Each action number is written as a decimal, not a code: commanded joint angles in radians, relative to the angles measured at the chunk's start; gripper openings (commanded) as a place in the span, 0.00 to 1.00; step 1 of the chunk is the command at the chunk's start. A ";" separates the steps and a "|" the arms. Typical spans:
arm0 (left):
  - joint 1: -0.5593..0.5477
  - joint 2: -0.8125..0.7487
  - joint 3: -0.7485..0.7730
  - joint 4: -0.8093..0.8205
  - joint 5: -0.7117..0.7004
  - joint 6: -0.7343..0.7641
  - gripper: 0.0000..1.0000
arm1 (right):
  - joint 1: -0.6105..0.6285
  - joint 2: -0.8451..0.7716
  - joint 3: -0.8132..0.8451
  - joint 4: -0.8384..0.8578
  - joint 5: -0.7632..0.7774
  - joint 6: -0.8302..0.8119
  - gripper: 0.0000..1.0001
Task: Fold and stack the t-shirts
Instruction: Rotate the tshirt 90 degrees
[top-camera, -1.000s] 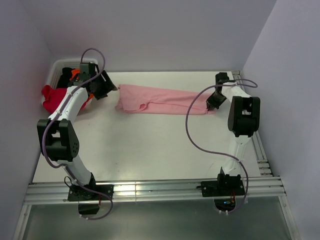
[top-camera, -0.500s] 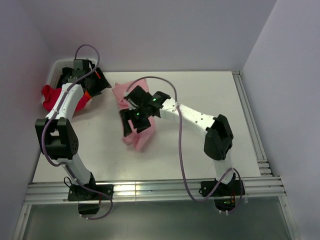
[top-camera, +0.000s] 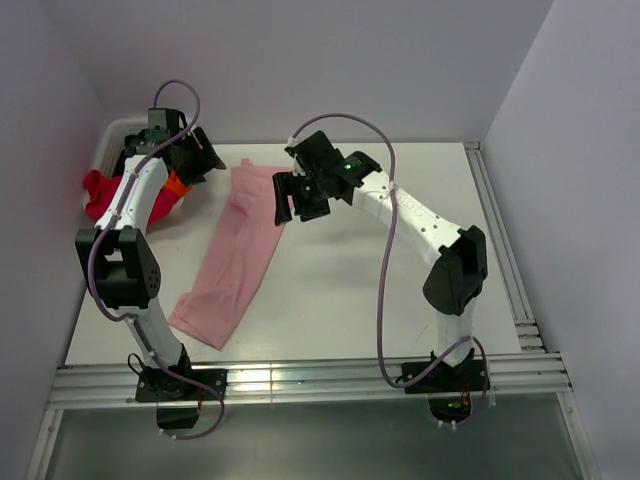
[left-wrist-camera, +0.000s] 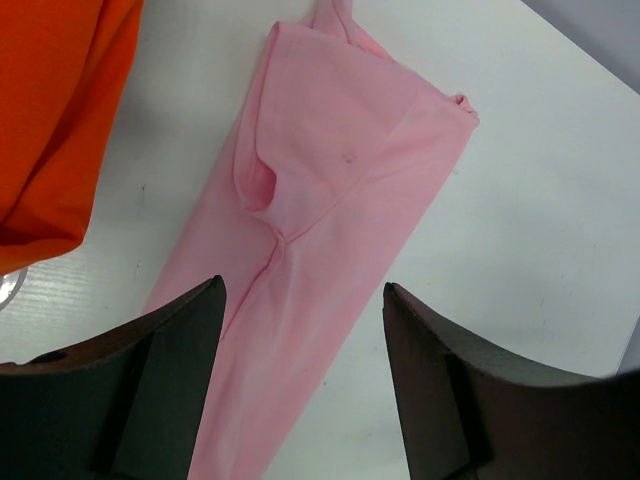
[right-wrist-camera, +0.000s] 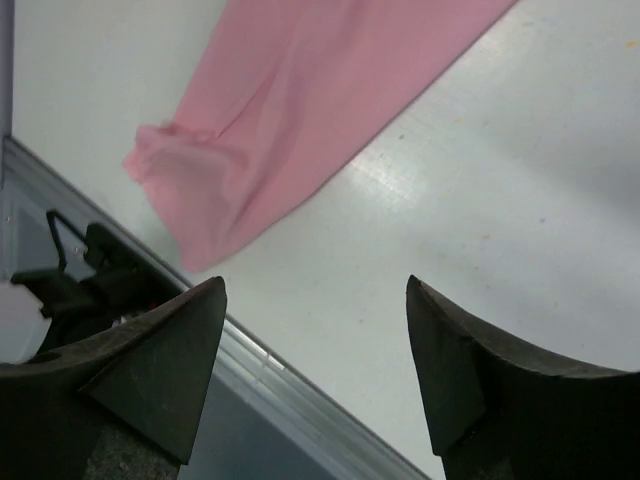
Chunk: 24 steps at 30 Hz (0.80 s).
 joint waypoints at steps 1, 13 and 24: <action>0.000 -0.036 0.032 -0.028 -0.021 0.021 0.70 | -0.015 0.079 0.053 0.059 0.068 0.033 0.74; 0.002 -0.145 -0.067 -0.072 -0.049 0.016 0.70 | -0.050 0.633 0.403 0.223 -0.262 0.331 0.16; 0.005 -0.262 -0.202 -0.054 -0.067 -0.018 0.70 | -0.154 0.621 0.252 0.098 -0.175 0.291 0.12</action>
